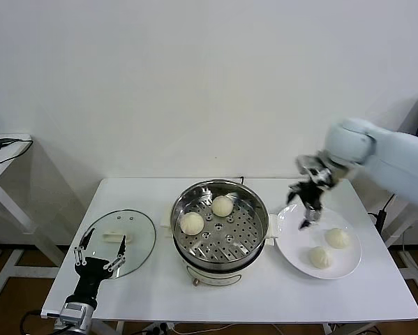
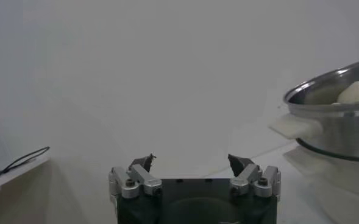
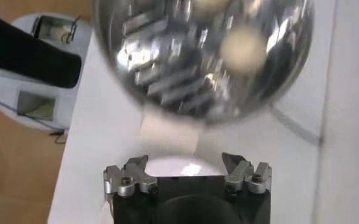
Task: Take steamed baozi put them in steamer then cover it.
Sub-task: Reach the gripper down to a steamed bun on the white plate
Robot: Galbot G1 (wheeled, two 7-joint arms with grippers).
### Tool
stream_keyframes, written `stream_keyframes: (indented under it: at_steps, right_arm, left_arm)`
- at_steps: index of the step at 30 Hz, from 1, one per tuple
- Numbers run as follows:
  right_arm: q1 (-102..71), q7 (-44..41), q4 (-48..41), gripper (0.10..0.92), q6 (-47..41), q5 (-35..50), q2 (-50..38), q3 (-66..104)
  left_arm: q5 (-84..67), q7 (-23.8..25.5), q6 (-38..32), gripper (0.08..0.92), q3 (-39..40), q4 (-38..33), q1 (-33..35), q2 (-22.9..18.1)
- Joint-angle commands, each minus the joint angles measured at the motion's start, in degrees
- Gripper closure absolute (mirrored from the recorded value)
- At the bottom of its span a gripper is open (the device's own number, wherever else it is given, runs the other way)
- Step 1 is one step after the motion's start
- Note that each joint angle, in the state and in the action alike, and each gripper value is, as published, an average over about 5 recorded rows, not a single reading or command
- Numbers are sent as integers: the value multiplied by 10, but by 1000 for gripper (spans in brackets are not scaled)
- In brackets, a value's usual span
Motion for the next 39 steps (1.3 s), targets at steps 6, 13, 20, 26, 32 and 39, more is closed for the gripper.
stream_keyframes:
  at_steps: [6, 13, 20, 26, 32, 39]
  right_arm:
    - [-260, -26, -69, 203, 61, -179, -44, 208]
    - [-279, -6, -118, 203, 62, -196, 8, 219]
    - [-292, 17, -133, 203, 58, -189, 36, 225]
    - [-299, 18, -132, 203, 57, -188, 40, 228]
    - [-306, 19, -131, 203, 57, -192, 40, 233]
    - [-309, 19, -130, 203, 56, -198, 44, 236]
  left_arm:
    - [4, 0, -1, 177, 3, 2, 1, -5]
    - [4, -1, 0, 177, -2, 6, -1, -5]
    - [4, -1, 1, 177, -1, 12, -6, -6]
    - [4, -1, 1, 177, 0, 16, -8, -6]
    - [5, -2, 2, 177, 2, 15, -8, -7]
    - [5, -1, 1, 177, 2, 15, -6, -6]
